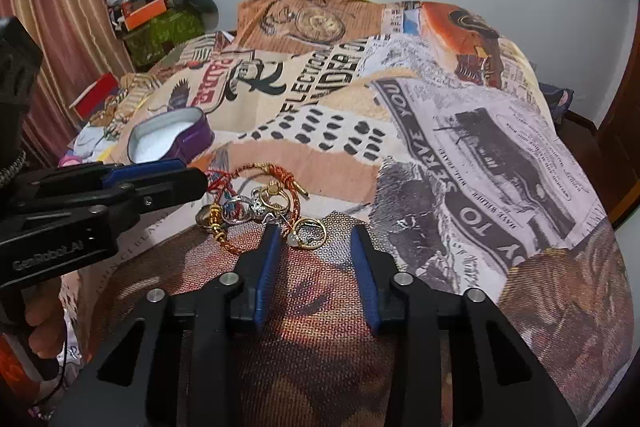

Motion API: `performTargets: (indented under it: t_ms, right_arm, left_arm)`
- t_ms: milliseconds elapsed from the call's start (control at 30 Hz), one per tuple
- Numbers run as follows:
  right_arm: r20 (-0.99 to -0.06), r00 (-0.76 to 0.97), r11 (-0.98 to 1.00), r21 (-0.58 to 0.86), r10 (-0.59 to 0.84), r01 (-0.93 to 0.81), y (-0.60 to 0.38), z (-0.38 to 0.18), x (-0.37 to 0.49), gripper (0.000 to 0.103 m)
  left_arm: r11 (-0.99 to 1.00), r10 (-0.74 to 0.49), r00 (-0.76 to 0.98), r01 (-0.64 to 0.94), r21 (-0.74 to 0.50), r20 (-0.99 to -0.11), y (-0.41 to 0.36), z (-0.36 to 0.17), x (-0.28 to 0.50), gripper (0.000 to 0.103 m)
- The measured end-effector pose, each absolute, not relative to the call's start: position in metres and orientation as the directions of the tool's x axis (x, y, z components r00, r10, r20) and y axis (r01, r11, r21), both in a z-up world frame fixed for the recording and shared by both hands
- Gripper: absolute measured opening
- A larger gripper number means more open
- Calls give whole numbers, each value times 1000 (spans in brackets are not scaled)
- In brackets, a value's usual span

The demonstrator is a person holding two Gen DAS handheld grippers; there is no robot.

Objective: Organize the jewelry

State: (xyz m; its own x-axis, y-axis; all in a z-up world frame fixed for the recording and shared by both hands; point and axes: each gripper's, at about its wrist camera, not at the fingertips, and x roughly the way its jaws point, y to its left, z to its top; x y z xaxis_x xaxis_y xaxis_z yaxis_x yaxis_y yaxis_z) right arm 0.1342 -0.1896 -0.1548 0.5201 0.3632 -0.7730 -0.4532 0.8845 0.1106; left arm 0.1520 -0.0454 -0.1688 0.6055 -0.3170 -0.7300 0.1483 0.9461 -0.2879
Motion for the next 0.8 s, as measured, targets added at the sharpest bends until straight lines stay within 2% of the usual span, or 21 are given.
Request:
performTargets:
  t_ms: [167, 333, 633, 667, 800]
  right_arm:
    - [-777, 511, 881, 115, 368, -460, -188, -158, 136, 17]
    - [-770, 515, 878, 120, 377, -464, -189, -158, 136, 17]
    - [-756, 528, 884, 141, 387, -446, -194, -155, 134, 17]
    - [-756, 527, 883, 144, 389, -446, -195, -155, 134, 7]
    - [-753, 530, 886, 151, 390, -438, -197, -154, 134, 8]
  left_arm:
    - [938, -341, 592, 160, -308, -730, -48, -171, 155, 21]
    - [933, -352, 577, 152, -327, -737, -50, -176, 160, 15]
    - [928, -363, 551, 142, -344, -751, -57, -183, 166, 13]
    - [926, -367, 547, 138, -351, -752, -56, -184, 167, 13]
    - [916, -384, 531, 119, -383, -755, -54, -187, 170, 13]
